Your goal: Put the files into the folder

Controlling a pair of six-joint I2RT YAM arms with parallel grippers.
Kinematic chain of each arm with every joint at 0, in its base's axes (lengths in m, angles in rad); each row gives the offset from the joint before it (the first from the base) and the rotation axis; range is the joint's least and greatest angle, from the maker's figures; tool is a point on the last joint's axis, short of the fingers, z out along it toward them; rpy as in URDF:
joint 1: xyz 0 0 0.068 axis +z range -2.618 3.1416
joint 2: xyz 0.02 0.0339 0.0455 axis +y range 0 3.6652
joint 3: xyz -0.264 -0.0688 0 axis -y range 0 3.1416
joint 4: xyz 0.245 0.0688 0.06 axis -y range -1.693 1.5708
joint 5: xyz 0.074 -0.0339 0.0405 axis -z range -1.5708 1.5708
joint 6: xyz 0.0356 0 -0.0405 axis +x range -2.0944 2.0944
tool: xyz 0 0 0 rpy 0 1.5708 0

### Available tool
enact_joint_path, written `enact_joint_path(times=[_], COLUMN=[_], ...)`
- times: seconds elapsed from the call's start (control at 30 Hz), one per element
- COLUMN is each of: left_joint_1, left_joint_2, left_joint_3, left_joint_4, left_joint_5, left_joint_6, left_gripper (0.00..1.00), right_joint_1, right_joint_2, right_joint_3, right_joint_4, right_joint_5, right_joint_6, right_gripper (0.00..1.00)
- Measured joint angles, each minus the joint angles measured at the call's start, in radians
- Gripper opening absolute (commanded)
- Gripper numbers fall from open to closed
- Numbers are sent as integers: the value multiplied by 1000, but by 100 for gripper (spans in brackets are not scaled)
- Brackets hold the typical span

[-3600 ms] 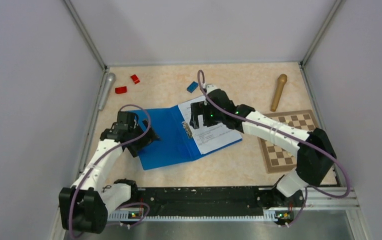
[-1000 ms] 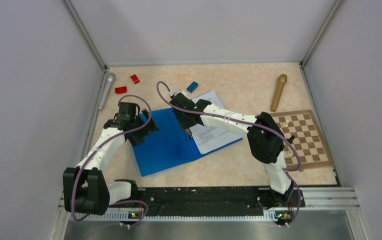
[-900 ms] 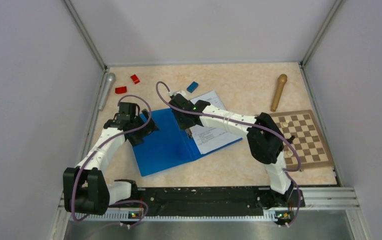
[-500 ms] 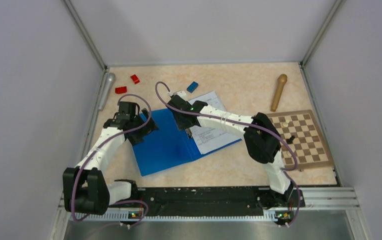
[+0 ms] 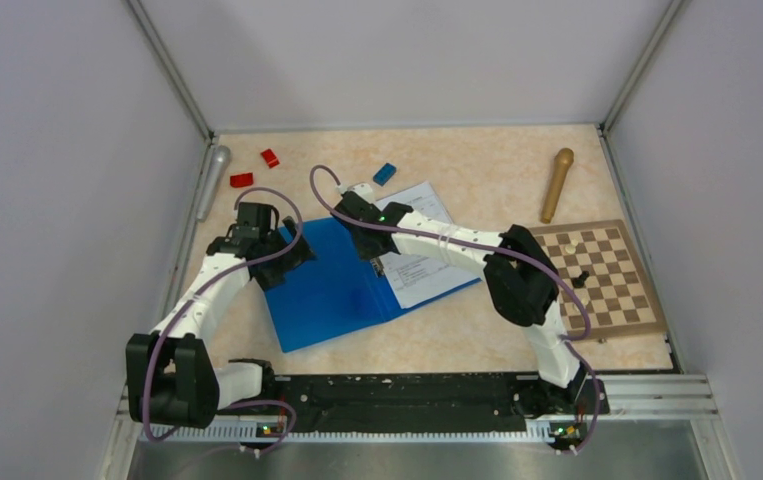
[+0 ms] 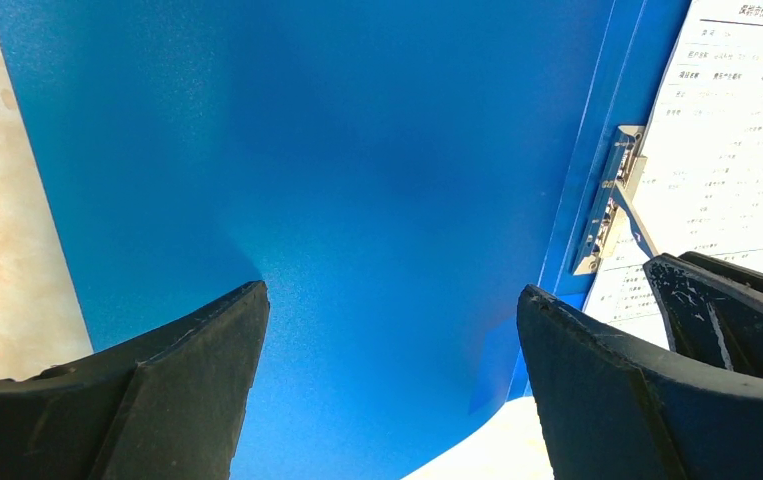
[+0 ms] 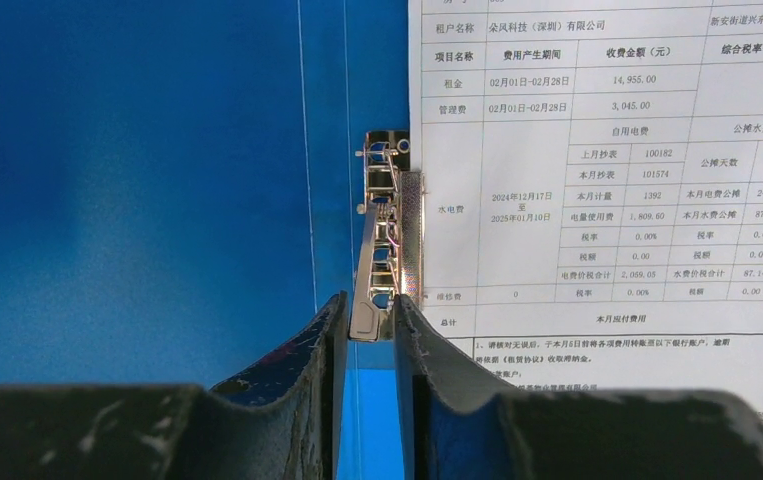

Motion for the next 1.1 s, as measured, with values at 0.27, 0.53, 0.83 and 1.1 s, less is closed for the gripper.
enact_joint_path(times=[0.27,0.53,0.83,1.1], left_joint_1=[2,5,6,11], left_joint_2=[6,24,66,70], left_joint_3=[0,1,1,1], left_joint_4=[0,1,9,18], left_joint_5=[0,3,9,29], left_joint_6=[2,6,18,22], left_gripper=[99,99,99,99], right_joint_1=[0,3,8,8], right_joint_2=[0,-7,-72,-94], right_joint_3=[0,-35,-185,-257], right_joint_4=[0,21,129,196], right_joint_5=[0,-4,-21,-26], right_joint_6=[-1,-4,-10,-7], right_gripper=[7,2,0,0])
